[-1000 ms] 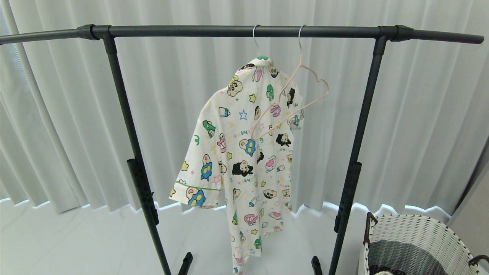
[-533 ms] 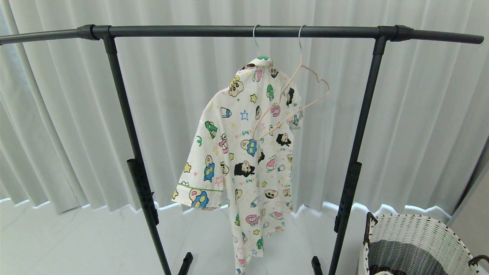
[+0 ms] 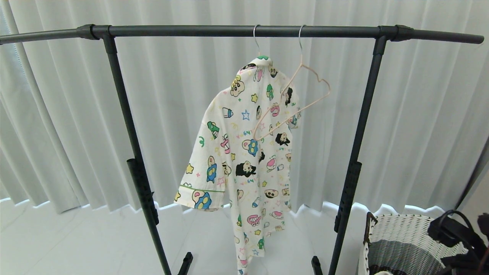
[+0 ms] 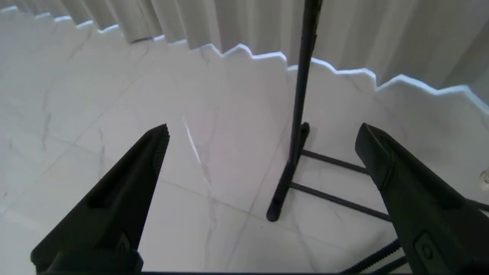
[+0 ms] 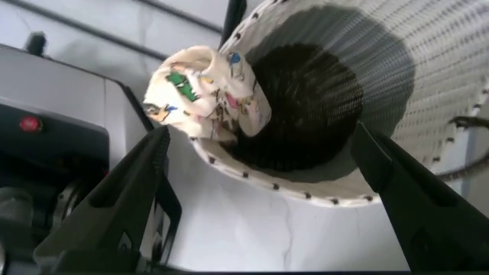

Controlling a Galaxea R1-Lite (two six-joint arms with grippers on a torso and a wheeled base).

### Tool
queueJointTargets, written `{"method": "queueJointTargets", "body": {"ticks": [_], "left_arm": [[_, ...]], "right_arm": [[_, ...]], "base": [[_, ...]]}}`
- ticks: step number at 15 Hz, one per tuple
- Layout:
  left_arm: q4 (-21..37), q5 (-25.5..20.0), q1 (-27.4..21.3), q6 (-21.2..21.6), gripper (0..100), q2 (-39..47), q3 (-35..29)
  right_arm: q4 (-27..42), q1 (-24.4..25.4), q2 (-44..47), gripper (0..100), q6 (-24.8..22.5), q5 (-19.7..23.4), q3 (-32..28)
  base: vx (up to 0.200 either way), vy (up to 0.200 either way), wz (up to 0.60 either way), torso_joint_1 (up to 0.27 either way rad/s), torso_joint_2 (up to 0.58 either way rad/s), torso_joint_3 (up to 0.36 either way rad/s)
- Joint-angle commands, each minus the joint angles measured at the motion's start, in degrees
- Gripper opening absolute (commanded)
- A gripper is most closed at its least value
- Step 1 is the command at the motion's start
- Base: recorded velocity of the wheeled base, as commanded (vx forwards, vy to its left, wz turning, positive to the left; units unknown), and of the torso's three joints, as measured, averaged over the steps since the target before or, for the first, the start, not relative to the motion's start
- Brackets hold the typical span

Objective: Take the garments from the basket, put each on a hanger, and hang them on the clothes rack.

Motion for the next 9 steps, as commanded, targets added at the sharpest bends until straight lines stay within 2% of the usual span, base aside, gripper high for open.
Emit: {"method": "queueJointTargets", "body": {"ticks": [1,5,9], "left_arm": [[-0.01,-0.38,-0.36,0.01,100,0.49,-0.02],[-0.01,-0.82,-0.44,0.01,100,1.10,-0.02],[-0.01,-0.82,-0.44,0.01,100,1.45,-0.02]], "right_arm": [[-1.38,1.86,14.24,100,0.14,-0.40,-5.94],[-1.38,8.01,22.24,100,7.35,-0.92,-9.99],[-1.47,8.19,27.78,100,8.49,-6.02,-9.90]], "base": [[0.000,0.000,0.00,0.000,0.00,0.000],[0.000,0.000,0.00,0.000,0.00,0.000],[0.000,0.000,0.00,0.000,0.00,0.000]]}}
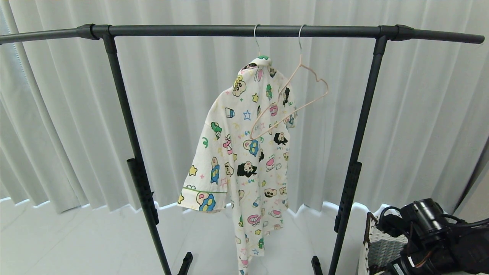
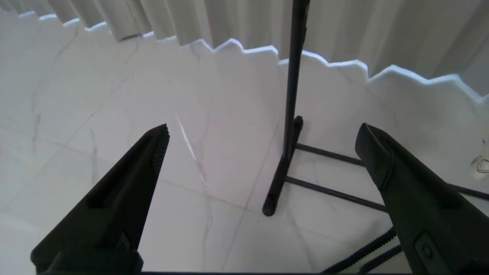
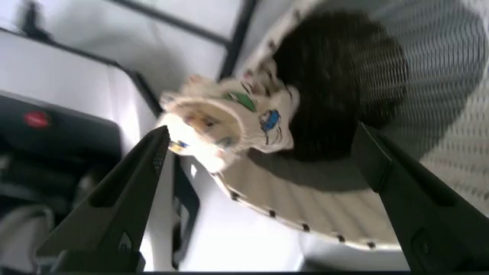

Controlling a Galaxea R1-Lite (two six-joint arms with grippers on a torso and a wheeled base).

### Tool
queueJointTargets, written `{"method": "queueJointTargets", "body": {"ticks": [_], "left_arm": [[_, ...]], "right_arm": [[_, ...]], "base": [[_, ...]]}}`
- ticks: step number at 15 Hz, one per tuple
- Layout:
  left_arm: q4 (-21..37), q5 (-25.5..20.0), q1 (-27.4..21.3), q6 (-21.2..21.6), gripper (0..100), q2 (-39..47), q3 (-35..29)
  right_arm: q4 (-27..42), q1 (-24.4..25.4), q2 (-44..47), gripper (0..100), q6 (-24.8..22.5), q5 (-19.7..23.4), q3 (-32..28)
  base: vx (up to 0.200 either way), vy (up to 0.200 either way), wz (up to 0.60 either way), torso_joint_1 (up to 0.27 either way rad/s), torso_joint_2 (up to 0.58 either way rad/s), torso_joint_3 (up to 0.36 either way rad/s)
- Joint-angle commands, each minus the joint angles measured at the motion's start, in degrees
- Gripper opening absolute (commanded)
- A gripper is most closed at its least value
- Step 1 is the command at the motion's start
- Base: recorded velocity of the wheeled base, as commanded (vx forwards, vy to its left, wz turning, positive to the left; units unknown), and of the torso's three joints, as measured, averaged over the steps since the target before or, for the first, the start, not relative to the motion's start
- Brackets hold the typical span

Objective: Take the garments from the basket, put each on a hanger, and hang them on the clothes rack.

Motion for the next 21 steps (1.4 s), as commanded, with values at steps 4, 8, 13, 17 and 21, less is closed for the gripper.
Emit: {"method": "queueJointTargets", "body": {"ticks": [4,8,13,17,21], "left_arm": [[-0.04,0.03,0.00,-0.11,100,1.09,-0.02],[-0.04,0.03,0.00,-0.11,100,1.09,-0.02],[-0.04,0.03,0.00,-0.19,100,1.09,-0.02],[-0.04,0.03,0.00,-0.19,100,0.91,-0.02],[-0.04,0.03,0.00,-0.19,100,0.56,-0.02]], "right_arm": [[-3.22,-0.02,6.05,100,0.42,-2.41,-0.27],[-6.38,0.07,8.69,100,0.51,-6.37,-0.27],[-6.65,0.24,8.86,0,0.60,-7.51,-0.01],[-6.21,0.86,6.93,0,2.62,-8.12,-0.01],[-1.11,3.23,2.71,0,8.51,-8.12,0.08]], "base": [[0.000,0.000,0.00,0.000,0.00,0.000],[0.000,0.000,0.00,0.000,0.00,0.000],[0.000,0.000,0.00,0.000,0.00,0.000],[0.000,0.000,0.00,0.000,0.00,0.000],[0.000,0.000,0.00,0.000,0.00,0.000]]}}
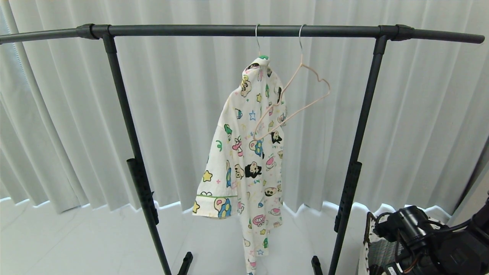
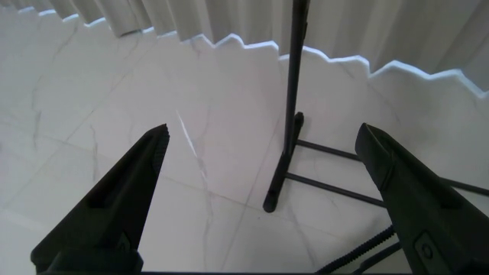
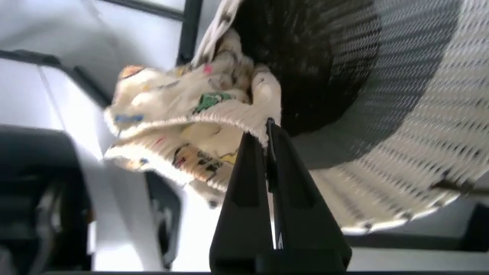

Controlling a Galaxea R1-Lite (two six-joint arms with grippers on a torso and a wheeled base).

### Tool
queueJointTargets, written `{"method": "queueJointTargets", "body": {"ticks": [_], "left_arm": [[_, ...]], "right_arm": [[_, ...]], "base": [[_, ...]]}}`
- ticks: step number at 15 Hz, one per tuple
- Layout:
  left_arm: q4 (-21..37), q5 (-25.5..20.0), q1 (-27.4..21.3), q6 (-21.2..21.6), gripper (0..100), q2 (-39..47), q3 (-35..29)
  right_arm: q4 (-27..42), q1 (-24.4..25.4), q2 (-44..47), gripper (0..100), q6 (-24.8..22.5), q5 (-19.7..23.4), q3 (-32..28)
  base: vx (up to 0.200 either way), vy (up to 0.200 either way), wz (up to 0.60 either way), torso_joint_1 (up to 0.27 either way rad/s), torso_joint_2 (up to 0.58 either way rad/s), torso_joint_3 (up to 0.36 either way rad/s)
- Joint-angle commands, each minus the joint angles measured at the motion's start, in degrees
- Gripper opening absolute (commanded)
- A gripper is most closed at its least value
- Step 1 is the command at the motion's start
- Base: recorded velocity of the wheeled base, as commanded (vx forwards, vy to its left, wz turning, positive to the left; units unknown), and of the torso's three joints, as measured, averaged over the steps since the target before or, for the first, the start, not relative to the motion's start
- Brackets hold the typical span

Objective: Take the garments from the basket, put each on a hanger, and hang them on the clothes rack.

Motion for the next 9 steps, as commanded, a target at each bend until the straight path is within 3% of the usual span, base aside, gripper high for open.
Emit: {"method": "queueJointTargets", "body": {"ticks": [1,6,9], "left_arm": [[-0.04,0.01,0.00,-0.03,100,-0.52,0.00],[-0.04,-0.08,-0.09,-0.03,100,-1.14,0.00],[-0.04,-0.08,-0.09,-0.03,100,-1.22,0.00]], "right_arm": [[3.07,1.38,-5.08,0,1.44,-0.02,-0.41],[7.81,5.60,-19.32,0,1.44,0.07,-6.91],[12.65,9.47,-27.67,0,1.44,0.16,-13.33]], "base": [[0.000,0.000,0.00,0.000,0.00,0.000],[0.000,0.000,0.00,0.000,0.00,0.000],[-0.200,0.000,0.00,0.009,0.00,0.001]]}}
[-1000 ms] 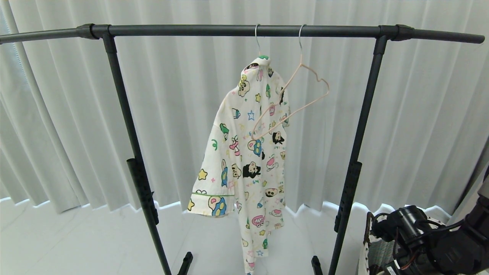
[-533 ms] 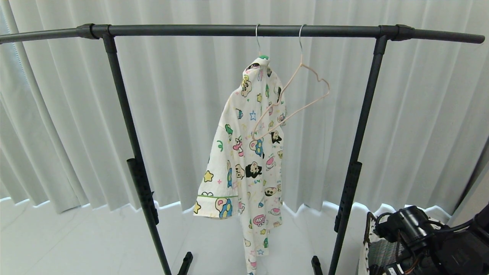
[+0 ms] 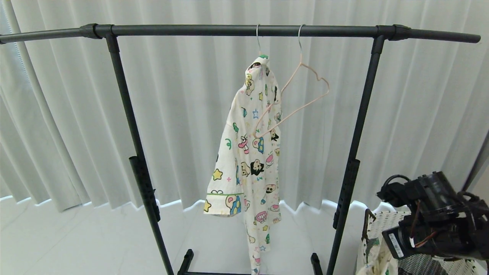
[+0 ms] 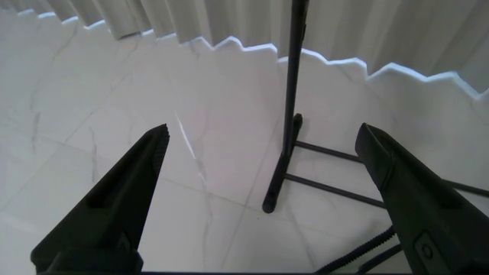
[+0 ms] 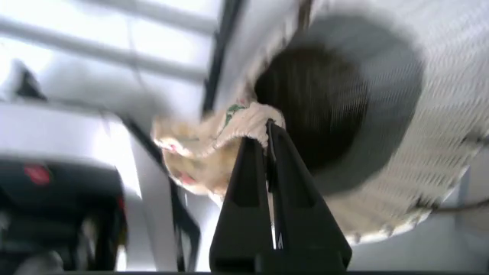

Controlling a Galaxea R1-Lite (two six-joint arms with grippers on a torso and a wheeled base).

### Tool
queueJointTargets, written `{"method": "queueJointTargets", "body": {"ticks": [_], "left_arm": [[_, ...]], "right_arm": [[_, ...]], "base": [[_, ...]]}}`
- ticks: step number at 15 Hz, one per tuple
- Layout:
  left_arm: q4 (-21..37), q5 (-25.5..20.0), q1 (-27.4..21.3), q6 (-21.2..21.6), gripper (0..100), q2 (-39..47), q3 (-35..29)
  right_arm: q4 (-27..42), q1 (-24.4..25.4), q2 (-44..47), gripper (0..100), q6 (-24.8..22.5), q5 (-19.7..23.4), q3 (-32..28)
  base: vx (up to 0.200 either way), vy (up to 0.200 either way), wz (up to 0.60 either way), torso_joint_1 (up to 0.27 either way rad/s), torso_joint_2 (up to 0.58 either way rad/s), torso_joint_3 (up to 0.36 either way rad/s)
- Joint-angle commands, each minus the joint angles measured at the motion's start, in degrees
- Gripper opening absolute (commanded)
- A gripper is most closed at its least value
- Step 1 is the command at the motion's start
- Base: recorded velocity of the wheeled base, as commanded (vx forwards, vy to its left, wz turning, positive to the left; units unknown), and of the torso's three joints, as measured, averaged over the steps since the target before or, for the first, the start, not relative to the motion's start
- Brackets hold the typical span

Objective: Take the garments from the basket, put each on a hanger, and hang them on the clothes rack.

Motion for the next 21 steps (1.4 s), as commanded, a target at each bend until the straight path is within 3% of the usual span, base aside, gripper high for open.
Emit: {"method": "queueJointTargets", "body": {"ticks": [1,5,9,12,16,19,21], "left_arm": [[-0.01,0.01,0.08,-0.06,100,-0.36,-0.02],[-0.01,0.01,0.17,-0.06,100,-4.14,-0.02],[-0.01,-0.61,-0.10,0.29,100,-7.48,0.07],[-0.01,-5.27,-0.80,1.26,100,-10.82,0.07],[-0.01,-8.87,-6.16,1.34,100,-16.18,0.07],[-0.10,-13.79,-11.08,12.77,100,-20.75,-1.87],[-0.10,-15.29,-13.10,14.35,100,-15.92,-9.25]], "right_arm": [[3.33,4.78,-10.62,0,-0.03,0.07,-5.77],[6.40,15.42,-17.38,0,0.06,0.16,-11.40],[6.32,26.40,-17.65,0,0.15,0.16,-15.88],[5.44,31.59,-13.96,0,0.58,0.25,-20.36],[0.87,34.49,-9.21,0,1.02,0.07,-24.14],[-0.63,35.19,-6.66,0,0.85,-0.10,-29.15],[-2.56,35.46,-4.90,0,0.76,-0.10,-31.35]], "base": [[-0.200,0.000,0.00,-0.007,0.00,0.002],[-0.200,0.000,0.00,0.000,0.00,0.006],[-0.200,0.000,0.00,0.001,0.00,0.001],[0.000,0.000,0.00,0.000,0.00,0.000],[0.000,0.000,0.00,0.000,0.00,0.000],[0.000,0.000,0.00,0.000,0.00,0.000],[0.000,0.000,0.00,0.000,0.00,0.000]]}}
